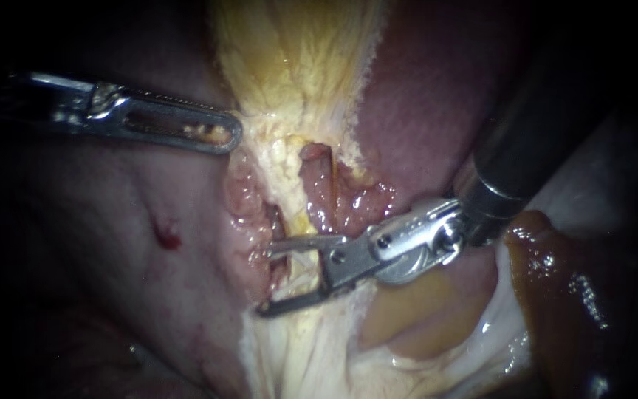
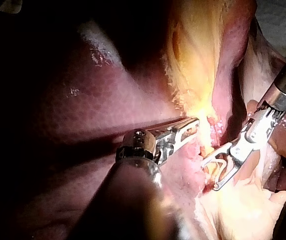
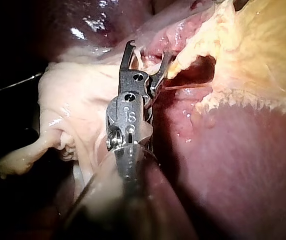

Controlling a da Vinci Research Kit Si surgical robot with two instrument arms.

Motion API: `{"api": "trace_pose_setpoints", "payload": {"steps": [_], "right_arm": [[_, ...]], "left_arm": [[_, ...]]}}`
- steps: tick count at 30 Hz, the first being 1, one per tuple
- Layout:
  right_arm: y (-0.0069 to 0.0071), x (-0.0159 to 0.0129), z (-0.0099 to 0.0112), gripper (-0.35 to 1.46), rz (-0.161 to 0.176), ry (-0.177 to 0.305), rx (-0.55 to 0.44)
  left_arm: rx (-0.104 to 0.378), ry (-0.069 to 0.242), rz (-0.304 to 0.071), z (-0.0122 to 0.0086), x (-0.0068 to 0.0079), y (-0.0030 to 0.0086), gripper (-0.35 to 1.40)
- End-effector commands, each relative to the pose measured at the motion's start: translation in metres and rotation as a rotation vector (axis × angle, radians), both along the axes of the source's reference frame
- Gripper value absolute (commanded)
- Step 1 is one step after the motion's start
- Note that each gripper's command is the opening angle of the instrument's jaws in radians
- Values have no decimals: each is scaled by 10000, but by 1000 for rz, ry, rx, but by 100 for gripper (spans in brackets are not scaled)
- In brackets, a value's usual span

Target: Clipping first clip left tube

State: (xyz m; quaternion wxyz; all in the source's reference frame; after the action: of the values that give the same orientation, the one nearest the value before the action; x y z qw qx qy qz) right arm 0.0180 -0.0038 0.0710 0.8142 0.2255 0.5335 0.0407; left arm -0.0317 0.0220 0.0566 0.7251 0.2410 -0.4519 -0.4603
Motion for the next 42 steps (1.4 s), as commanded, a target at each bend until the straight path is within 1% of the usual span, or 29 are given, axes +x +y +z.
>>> {"api": "trace_pose_setpoints", "payload": {"steps": [1, 7, 11, 16, 27, 38, 42], "right_arm": [[1, -4, -1, 50, -2, 1, 1], [10, -23, -8, 50, -17, 15, 15], [17, -34, -12, 50, -21, 19, 20], [21, -44, -12, 50, -24, 22, 23], [24, -50, -6, 50, -27, 24, 23], [30, -54, 9, 50, -11, 24, 60], [30, -54, 12, 50, -11, 29, 71]], "left_arm": [[0, -1, 0, 0, 0, 0, -35], [0, -1, 2, 1, 2, 1, -35], [0, -2, 2, 1, 3, 1, -35], [0, -2, 3, 1, 4, 0, -35], [0, -2, 3, -1, 5, 0, -35], [0, -2, 2, -2, 5, -1, -35], [0, -2, 2, -3, 5, -2, -35]]}}
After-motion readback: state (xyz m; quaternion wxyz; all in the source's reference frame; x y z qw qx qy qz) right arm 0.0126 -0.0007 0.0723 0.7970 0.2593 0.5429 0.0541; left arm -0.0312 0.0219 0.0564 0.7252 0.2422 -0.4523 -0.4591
